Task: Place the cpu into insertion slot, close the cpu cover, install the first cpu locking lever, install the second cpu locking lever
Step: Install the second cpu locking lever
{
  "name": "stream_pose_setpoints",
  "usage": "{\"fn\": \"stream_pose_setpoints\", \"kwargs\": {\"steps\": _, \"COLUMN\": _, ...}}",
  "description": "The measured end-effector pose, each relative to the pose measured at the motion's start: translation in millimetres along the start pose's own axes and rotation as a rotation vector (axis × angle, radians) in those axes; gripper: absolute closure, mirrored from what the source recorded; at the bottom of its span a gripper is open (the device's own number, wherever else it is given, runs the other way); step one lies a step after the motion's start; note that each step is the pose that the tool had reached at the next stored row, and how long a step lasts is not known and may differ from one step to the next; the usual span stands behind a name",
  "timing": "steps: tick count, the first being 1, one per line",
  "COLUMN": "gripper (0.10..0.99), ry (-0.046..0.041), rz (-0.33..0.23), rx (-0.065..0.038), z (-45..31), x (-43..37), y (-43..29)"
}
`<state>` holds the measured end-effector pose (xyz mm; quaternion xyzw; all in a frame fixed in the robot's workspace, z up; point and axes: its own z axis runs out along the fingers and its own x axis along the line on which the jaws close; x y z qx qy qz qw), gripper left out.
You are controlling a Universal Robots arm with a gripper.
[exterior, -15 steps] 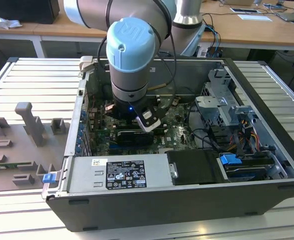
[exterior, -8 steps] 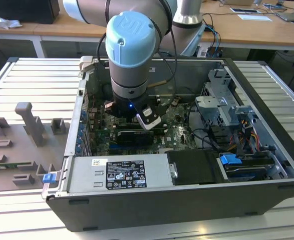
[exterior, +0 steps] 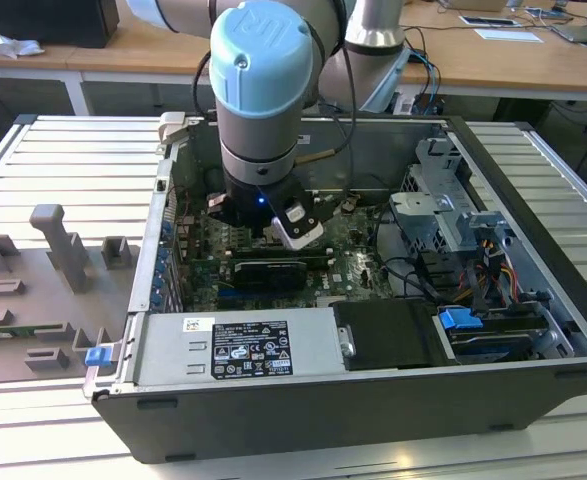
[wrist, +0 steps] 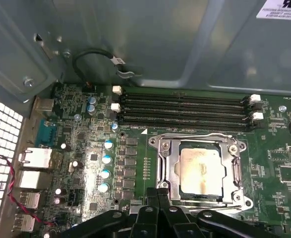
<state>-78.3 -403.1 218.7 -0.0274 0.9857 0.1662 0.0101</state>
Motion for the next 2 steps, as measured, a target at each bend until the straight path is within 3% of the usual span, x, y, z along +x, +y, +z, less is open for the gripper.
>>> {"fn": "stream_pose_setpoints", "kwargs": {"steps": 2, "gripper": 0.980, "ry": 0.0000, "rz": 0.000, "rx": 0.000, "z": -0.1, "x": 0.0, "y": 0.0}}
